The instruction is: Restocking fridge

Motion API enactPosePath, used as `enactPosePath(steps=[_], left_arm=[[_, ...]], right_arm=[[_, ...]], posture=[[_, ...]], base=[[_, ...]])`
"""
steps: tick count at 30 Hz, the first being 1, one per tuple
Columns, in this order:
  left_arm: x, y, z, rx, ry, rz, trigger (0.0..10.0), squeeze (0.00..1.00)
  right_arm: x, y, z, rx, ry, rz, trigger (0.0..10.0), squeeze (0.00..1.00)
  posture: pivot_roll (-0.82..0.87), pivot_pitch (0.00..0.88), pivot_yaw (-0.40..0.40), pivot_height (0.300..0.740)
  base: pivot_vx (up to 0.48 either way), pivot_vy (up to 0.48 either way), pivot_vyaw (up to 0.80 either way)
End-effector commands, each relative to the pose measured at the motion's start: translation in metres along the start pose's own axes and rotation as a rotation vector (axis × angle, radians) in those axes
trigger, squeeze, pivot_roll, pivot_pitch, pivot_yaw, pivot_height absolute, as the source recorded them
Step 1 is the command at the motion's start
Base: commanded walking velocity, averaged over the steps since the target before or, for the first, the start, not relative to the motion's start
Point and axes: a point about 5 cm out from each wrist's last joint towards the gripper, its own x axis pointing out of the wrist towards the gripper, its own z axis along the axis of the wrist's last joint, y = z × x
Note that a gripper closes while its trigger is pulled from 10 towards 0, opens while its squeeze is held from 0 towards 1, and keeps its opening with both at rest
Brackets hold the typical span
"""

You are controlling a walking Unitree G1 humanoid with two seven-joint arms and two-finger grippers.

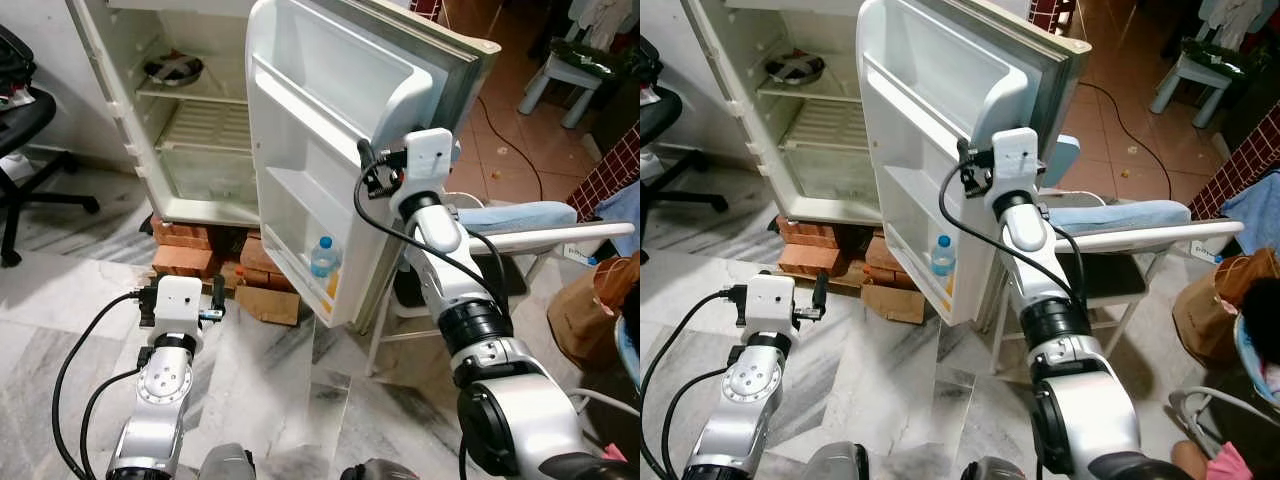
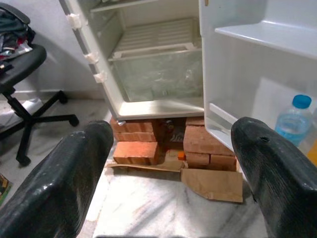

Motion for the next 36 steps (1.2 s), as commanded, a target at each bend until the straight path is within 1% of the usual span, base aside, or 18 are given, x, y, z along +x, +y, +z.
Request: enactPosePath(steps=[1,3,4,6,10,13,14,18,19,20,21,23,25,26,27,28,31,36], left_arm=[[0.0,-0.003,0.002,0.007,-0.004,-0.01,10.0,0.0],[0.002,-0.004,0.003,0.007,-0.007,-0.014,10.0,0.0],[0.003,-0.004,0.004,0.008,-0.01,-0.015,10.0,0.0],[0.004,-0.004,0.005,0.01,-0.014,-0.015,10.0,0.0],[0.006,-0.003,0.006,0.012,-0.018,-0.013,10.0,0.0],[0.005,-0.002,0.006,0.014,-0.019,-0.011,10.0,0.0],[0.005,-0.001,0.005,0.016,-0.018,-0.011,10.0,0.0],[0.004,-0.001,0.003,0.019,-0.014,-0.01,10.0,0.0],[0.004,-0.001,0.003,0.019,-0.014,-0.01,10.0,0.0],[0.005,-0.002,0.003,0.019,-0.012,-0.01,10.0,0.0],[0.006,-0.002,0.003,0.019,-0.012,-0.011,10.0,0.0],[0.006,-0.002,0.004,0.018,-0.012,-0.012,10.0,0.0],[0.007,-0.001,0.006,0.011,-0.023,-0.018,10.0,0.0],[0.006,0.0,0.01,0.001,-0.046,-0.028,10.0,0.0],[0.006,0.0,0.01,0.001,-0.046,-0.028,10.0,0.0],[0.004,0.003,0.014,-0.007,-0.072,-0.027,10.0,0.0],[-0.001,0.007,0.019,-0.025,-0.11,-0.013,10.0,0.0],[-0.014,0.008,0.026,-0.031,-0.172,-0.051,10.0,0.0]], right_arm=[[0.0,0.031,0.011,0.194,-0.036,0.249,10.0,0.0],[-0.011,0.054,0.016,0.335,-0.054,0.44,10.0,0.0],[-0.019,0.064,0.019,0.379,-0.06,0.531,10.0,0.0],[-0.03,0.075,0.021,0.429,-0.061,0.63,10.0,0.0],[-0.059,0.09,0.024,0.495,-0.043,0.826,10.0,0.0],[-0.072,0.085,0.016,0.49,-0.003,0.841,10.0,0.0],[-0.076,0.081,0.011,0.468,0.025,0.826,10.0,0.0],[-0.081,0.05,-0.019,0.187,0.115,0.614,10.0,0.0],[-0.081,0.05,-0.019,0.187,0.115,0.614,10.0,0.0],[-0.082,0.033,-0.028,0.104,0.141,0.52,10.0,0.0],[-0.083,0.023,-0.031,0.072,0.145,0.473,10.0,0.0],[-0.084,0.018,-0.032,0.058,0.146,0.448,10.0,0.0],[-0.086,0.005,-0.035,0.02,0.154,0.359,10.0,0.0],[-0.089,-0.007,-0.038,0.002,0.165,0.244,10.0,0.0],[-0.089,-0.007,-0.038,0.002,0.165,0.244,10.0,0.0],[-0.094,-0.019,-0.039,-0.062,0.166,0.127,10.0,0.0],[-0.104,-0.034,-0.04,-0.08,0.16,-0.017,10.0,0.0],[-0.129,-0.038,-0.047,-0.079,0.168,-0.08,10.0,0.0]], posture=[[0.08,0.049,-0.081,0.74],[0.08,0.048,-0.081,0.74],[0.07,0.046,-0.08,0.74],[0.07,0.045,-0.078,0.74],[0.07,0.044,-0.075,0.74],[0.06,0.044,-0.072,0.74],[0.06,0.045,-0.07,0.74],[0.06,0.046,-0.07,0.74],[0.06,0.046,-0.07,0.74],[0.05,0.048,-0.069,0.74],[0.05,0.048,-0.069,0.74],[0.05,0.048,-0.068,0.74],[0.05,0.049,-0.067,0.74],[0.05,0.05,-0.066,0.74],[0.05,0.05,-0.066,0.74],[0.05,0.05,-0.067,0.74],[0.05,0.046,-0.066,0.74],[0.04,0.043,-0.063,0.74]], base=[[0.0,0.0,0.0],[0.0,0.0,0.0],[0.0,0.0,0.0],[0.0,0.0,0.0],[0.0,0.0,0.0],[0.0,0.0,0.0],[0.0,0.0,0.0],[0.0,0.0,0.0],[0.0,0.0,0.0],[0.0,0.0,0.0],[0.0,0.0,0.0],[0.0,0.0,0.0],[0.0,0.0,0.0],[0.0,0.0,0.0],[0.0,0.0,0.0],[0.0,0.0,0.0],[0.0,0.0,0.0],[0.112,0.0,0.0]])
